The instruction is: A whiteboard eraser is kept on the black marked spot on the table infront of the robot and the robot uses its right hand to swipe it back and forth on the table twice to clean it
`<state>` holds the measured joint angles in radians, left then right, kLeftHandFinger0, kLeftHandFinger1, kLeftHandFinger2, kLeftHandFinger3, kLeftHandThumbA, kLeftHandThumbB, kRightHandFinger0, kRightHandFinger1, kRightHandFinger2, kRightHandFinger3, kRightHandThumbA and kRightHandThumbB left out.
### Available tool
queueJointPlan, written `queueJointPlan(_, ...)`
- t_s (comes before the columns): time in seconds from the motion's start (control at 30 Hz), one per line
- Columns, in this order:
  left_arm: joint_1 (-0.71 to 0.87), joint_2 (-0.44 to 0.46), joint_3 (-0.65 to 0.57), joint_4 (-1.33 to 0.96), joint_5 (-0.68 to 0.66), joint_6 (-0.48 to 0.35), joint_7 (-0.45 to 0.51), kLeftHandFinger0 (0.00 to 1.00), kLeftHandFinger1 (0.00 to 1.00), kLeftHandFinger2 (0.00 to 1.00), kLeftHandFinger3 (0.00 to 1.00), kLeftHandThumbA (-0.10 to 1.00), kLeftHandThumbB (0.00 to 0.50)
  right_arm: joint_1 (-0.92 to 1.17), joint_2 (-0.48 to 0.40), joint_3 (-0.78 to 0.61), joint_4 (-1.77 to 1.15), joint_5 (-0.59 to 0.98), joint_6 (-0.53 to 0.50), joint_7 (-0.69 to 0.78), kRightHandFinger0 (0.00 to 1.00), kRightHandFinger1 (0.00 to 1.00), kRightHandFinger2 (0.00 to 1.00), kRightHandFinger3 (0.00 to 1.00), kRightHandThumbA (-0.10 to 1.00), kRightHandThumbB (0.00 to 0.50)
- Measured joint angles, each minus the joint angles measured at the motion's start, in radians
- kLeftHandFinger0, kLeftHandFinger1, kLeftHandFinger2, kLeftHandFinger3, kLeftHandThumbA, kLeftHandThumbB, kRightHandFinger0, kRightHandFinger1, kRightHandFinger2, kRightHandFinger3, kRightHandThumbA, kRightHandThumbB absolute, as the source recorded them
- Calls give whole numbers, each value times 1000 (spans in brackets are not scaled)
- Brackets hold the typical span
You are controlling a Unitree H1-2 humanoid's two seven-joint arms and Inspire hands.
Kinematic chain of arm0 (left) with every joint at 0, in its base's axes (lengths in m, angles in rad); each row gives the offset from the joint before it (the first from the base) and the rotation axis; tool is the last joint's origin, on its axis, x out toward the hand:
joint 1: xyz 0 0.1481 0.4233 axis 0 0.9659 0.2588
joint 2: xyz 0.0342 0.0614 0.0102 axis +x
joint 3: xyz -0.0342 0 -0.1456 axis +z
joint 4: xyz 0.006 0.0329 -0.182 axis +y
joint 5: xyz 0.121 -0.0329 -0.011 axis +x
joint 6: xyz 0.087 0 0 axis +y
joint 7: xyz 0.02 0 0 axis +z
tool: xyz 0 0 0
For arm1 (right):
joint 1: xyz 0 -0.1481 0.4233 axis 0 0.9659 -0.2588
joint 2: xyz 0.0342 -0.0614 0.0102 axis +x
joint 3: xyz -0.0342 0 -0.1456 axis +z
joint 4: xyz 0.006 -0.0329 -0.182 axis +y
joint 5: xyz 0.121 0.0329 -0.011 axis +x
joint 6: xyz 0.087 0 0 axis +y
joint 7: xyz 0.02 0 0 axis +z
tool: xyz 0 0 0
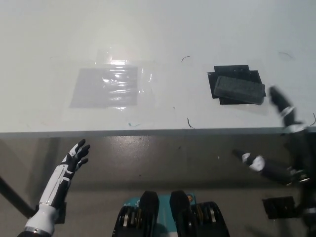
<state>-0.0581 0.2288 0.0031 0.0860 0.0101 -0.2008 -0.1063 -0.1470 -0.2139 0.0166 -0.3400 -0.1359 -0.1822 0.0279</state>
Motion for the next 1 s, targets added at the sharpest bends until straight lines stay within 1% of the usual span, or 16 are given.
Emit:
queueJointPlan(0.07, 0, 0, 0, 1, 0, 0, 0, 1000, 1000, 1000, 1000, 1000, 463, -44, -50, -18, -27, 1, 35, 7, 1000, 1000, 1000, 1000, 1000, 345)
queueJointPlan(0.1, 0, 0, -1, 2, 1, 0, 0, 1000, 1000, 1000, 1000, 1000, 461, -100, -101, -33, -40, 1, 75, 16, 1000, 1000, 1000, 1000, 1000, 346)
queueJointPlan(0.2, 0, -1, -1, 2, 2, 0, 0, 1000, 1000, 1000, 1000, 1000, 455, -206, -178, -40, -34, 0, 129, 37, 1000, 1000, 1000, 1000, 1000, 346)
queueJointPlan(0.23, 0, -1, -1, 3, 2, 0, 0, 1000, 1000, 1000, 1000, 1000, 456, -223, -187, -40, -29, -1, 136, 42, 1000, 1000, 1000, 1000, 1000, 324)
queueJointPlan(0.3, 0, -1, -2, 4, 2, 0, 0, 1000, 1000, 1000, 1000, 1000, 457, -331, -229, -36, 11, -5, 172, 69, 1000, 1000, 1000, 1000, 1000, 362)
queueJointPlan(0.33, 1, -1, -1, 6, 3, 0, 0, 1000, 1000, 1000, 1000, 1000, 457, -378, -239, -30, 39, -7, 187, 80, 1000, 1000, 1000, 1000, 1000, 352)
queueJointPlan(0.53, 0, -2, -2, 17, 3, 0, 0, 1000, 1000, 1000, 1000, 1000, 452, -616, -253, 42, 246, -27, 241, 147, 1000, 1000, 1000, 1000, 1000, 373)
queueJointPlan(0.57, 1, -2, -2, 19, 3, 0, 0, 1000, 1000, 1000, 1000, 1000, 459, -651, -253, 56, 280, -30, 246, 155, 1000, 1000, 1000, 1000, 1000, 391)
queueJointPlan(0.63, 0, -2, -2, 25, 3, 0, 0, 1000, 1000, 1000, 1000, 1000, 462, -699, -252, 85, 351, -40, 252, 171, 1000, 1000, 1000, 1000, 1000, 390)
queueJointPlan(0.67, 0, -3, -2, 28, 4, 0, 0, 1000, 1000, 1000, 1000, 1000, 463, -759, -250, 116, 432, -48, 261, 188, 1000, 1000, 1000, 1000, 1000, 390)
queueJointPlan(0.7, 0, -2, -2, 30, 4, 0, 0, 1000, 1000, 1000, 1000, 1000, 463, -773, -249, 124, 451, -50, 264, 192, 1000, 1000, 1000, 1000, 1000, 381)
queueJointPlan(0.73, 0, -3, -2, 33, 4, 0, 0, 1000, 1000, 1000, 1000, 1000, 453, -824, -243, 153, 532, -58, 272, 209, 1000, 1000, 1000, 1000, 1000, 360)
queueJointPlan(0.83, 0, -3, -2, 35, 4, 0, 1, 1000, 1000, 1000, 1000, 1000, 449, -910, -230, 209, 678, -69, 282, 238, 1000, 1000, 1000, 1000, 1000, 368)
queueJointPlan(0.9, 0, -4, -2, 36, 4, 0, 0, 1000, 1000, 1000, 1000, 1000, 449, -964, -221, 250, 782, -82, 290, 256, 1000, 1000, 1000, 1000, 1000, 335)
queueJointPlan(0.97, 1, -4, -2, 36, 4, 0, 0, 1000, 1000, 1000, 1000, 1000, 447, -1019, -209, 294, 889, -92, 298, 281, 1000, 1000, 1000, 1000, 1000, 280)
queueJointPlan(1.0, 1, -4, -2, 36, 4, 0, 0, 1000, 1000, 1000, 1000, 1000, 448, -1046, -202, 318, 947, -98, 302, 295, 1000, 1000, 1000, 1000, 1000, 281)
